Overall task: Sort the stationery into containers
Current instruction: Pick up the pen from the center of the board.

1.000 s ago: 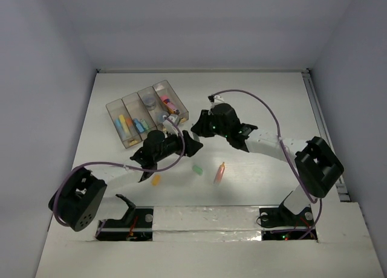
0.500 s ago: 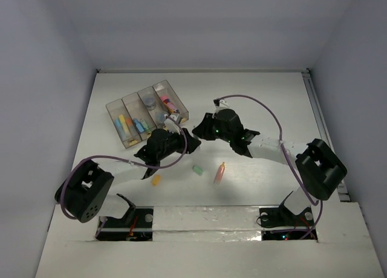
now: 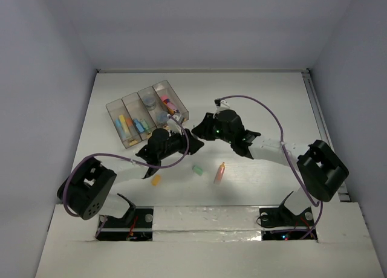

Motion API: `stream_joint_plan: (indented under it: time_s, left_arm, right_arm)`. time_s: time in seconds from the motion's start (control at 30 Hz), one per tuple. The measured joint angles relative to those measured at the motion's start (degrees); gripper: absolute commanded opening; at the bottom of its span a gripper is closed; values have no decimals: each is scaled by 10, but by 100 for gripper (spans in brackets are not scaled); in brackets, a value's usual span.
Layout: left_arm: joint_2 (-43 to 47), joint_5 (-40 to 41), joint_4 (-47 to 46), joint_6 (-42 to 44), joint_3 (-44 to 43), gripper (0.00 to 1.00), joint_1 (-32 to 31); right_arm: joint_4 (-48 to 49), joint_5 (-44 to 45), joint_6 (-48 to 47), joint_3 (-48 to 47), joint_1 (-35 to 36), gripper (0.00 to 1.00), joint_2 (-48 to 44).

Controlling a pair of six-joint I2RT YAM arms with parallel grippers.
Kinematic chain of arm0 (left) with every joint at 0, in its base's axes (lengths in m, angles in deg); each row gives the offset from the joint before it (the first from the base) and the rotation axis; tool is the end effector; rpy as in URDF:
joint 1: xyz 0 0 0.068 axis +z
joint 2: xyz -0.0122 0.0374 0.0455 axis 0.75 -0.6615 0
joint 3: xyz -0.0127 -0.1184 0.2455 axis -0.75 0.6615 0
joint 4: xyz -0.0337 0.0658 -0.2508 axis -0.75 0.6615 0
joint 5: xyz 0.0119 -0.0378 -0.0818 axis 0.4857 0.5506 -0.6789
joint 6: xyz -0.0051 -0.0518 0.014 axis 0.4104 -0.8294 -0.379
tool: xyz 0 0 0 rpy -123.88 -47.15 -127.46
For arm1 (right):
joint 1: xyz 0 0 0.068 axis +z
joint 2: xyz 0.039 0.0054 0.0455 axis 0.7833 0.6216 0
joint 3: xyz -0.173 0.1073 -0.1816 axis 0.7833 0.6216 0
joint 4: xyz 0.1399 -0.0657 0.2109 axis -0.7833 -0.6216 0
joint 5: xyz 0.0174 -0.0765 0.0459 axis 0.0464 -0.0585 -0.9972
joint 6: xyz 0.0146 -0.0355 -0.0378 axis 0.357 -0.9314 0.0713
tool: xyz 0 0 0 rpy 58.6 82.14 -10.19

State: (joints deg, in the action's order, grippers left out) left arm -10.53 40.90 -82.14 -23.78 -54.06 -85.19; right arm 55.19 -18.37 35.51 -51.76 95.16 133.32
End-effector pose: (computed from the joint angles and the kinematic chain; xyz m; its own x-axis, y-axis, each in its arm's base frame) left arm 0.2091 -0.1690 0.1961 -0.4808 -0.2169 -0.8496 0.6635 0.5434 -0.5142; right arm 0.2530 0.2416 0.2303 -0.6649 0.2717 -0.6958 -0.3507 0.7089 0.6120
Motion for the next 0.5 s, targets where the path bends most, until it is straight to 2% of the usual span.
stream_joint_plan:
  time_s: [0.1, 0.17, 0.2, 0.3, 0.4, 0.5]
  left_arm:
    - [-8, -15, -4, -2, -1, 44, 0]
    - [-12, -22, -4, -3, -3, 37, 0]
    - [-13, -25, -4, -4, -4, 24, 0]
    - [-16, -16, 8, -6, -5, 0, 3]
    - [-17, -7, 11, -5, -5, 0, 7]
    - [-12, -5, 18, -3, -5, 0, 5]
  right_arm:
    - [5, 8, 0, 1, 0, 3, -3]
    - [7, 14, 0, 1, 0, 3, -5]
    - [7, 16, 0, 1, 0, 3, -5]
    - [7, 21, -1, 1, 0, 3, -9]
    - [7, 23, -2, 1, 0, 4, -13]
    - [9, 25, -2, 5, 0, 17, -16]
